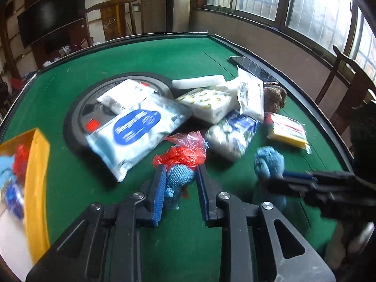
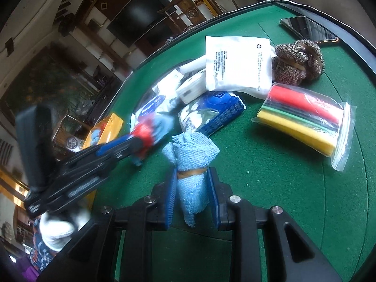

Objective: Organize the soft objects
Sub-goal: 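Grasp the blue cloth with orange band with the right tool while the left grasps the blue knitted toy, then carry the blue cloth and knitted toy into the tray and open both tools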

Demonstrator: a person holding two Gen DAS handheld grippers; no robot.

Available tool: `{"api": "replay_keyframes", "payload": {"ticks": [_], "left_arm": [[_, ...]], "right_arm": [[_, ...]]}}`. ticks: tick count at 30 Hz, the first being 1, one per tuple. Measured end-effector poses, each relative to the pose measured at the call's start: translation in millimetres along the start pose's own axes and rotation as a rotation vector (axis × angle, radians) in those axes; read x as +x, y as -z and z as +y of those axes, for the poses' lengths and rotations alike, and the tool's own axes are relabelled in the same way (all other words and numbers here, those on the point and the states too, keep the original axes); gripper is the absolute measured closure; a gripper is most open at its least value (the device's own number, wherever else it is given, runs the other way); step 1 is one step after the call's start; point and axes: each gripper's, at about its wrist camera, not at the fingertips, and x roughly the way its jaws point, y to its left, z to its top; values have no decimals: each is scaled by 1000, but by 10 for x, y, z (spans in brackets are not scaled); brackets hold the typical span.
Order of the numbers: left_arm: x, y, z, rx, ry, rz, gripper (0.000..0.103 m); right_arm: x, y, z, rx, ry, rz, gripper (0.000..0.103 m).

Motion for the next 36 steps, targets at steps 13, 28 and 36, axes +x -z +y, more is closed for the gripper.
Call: {"api": "replay_keyframes", "payload": {"ticks": [13,28,36], "left_arm": [[264,203,-71,16,-49,30,56],[-963,489,892,-241,106,-145,78],[-1228,762,2133,-387,-157,-112,78]], "right_arm": [[31,13,-48,8,60,-3,66],[227,-26,320,-111,230,26,57],[194,-61,567,-127,200,25,80]]}}
